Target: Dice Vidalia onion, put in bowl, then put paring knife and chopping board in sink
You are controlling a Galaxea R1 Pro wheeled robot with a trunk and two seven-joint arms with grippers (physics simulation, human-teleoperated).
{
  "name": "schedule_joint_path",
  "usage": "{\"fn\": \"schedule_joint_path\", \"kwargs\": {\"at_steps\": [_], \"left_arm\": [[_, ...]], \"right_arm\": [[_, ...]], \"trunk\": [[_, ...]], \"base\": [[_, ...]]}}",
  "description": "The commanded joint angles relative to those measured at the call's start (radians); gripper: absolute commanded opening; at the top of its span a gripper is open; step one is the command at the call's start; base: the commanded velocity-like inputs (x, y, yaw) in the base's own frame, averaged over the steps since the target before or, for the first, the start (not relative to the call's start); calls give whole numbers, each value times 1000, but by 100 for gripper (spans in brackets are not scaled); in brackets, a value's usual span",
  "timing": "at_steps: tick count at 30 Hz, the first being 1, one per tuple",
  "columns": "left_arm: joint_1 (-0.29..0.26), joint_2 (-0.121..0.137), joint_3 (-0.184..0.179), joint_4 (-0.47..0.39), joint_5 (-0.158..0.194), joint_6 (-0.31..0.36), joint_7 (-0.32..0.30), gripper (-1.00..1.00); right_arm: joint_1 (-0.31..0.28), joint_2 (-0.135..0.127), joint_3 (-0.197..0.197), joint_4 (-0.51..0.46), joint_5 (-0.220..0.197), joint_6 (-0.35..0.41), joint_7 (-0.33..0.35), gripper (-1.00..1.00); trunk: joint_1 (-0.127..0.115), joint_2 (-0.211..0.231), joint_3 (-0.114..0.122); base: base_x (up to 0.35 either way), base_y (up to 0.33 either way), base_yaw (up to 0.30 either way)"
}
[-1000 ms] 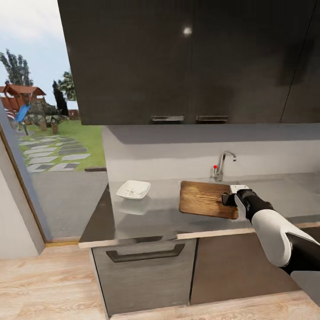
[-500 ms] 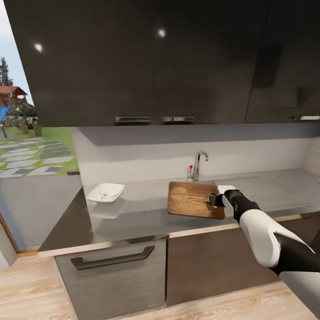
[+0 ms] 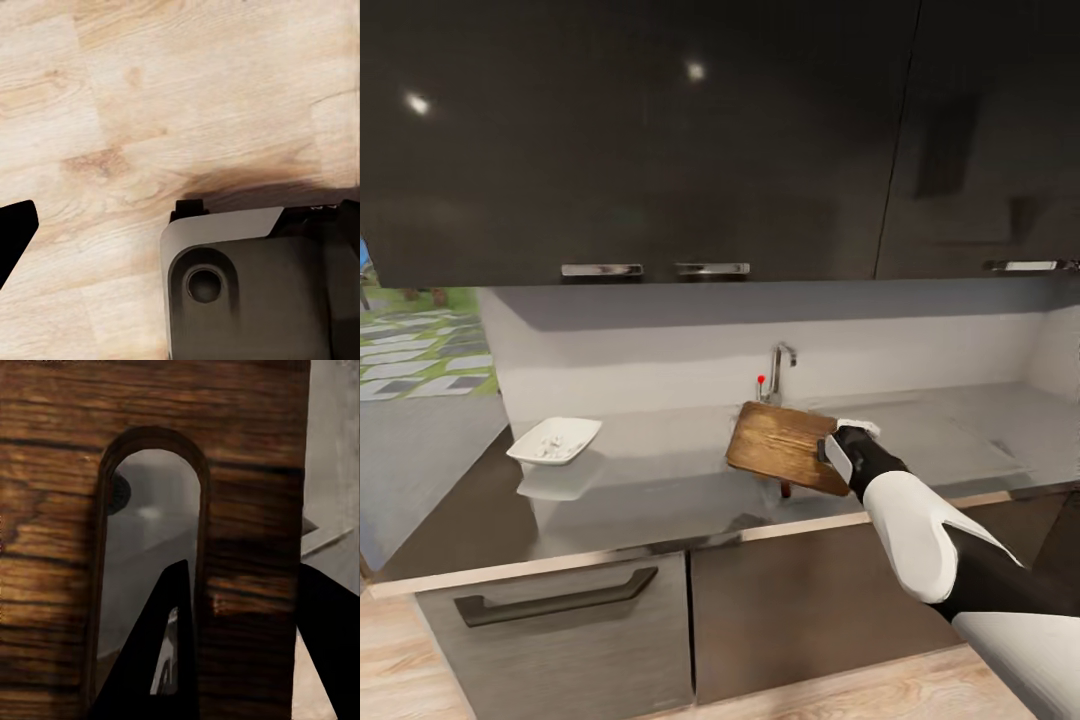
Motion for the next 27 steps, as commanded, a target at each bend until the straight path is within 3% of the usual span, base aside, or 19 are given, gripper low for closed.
{"fn": "schedule_joint_path", "kwargs": {"at_steps": [1, 4, 5, 10, 13, 15, 17, 27], "left_arm": [[-2, 0, -9, 4, 10, -8, 0, 100], [-2, 0, -9, 4, 10, -8, 0, 100], [-2, 0, -9, 4, 10, -8, 0, 100], [-2, 0, -9, 4, 10, -8, 0, 100], [-2, 0, -9, 4, 11, -8, 1, 100], [-2, 0, -9, 4, 11, -8, 3, 100], [-2, 0, -9, 4, 11, -8, 4, 100], [-2, 1, -9, 4, 11, -8, 4, 100]], "right_arm": [[0, 17, -16, -2, -41, -13, -64, -100], [0, 92, -30, -3, -115, -115, -266, -100], [0, 100, -31, -3, -121, -128, -302, -100], [0, 100, -35, -4, -151, -152, -417, -100], [0, 100, -36, -4, -291, -160, -476, -100], [0, 100, -35, -3, -431, -193, -532, -100], [-1, 100, -33, -2, -508, -228, -580, -100], [-2, 100, -32, 1, -636, -273, -659, -100]], "trunk": [[0, -1, -2], [0, -1, -2], [0, -1, -2], [0, -1, -2], [0, -1, -2], [0, -1, -2], [0, -1, -2], [0, -1, -2]], "base": [[112, -334, 0], [108, -334, 0], [104, -334, 0], [102, -334, 0], [92, -334, 0], [80, -323, 0], [37, -194, 0], [5, -27, 0]]}}
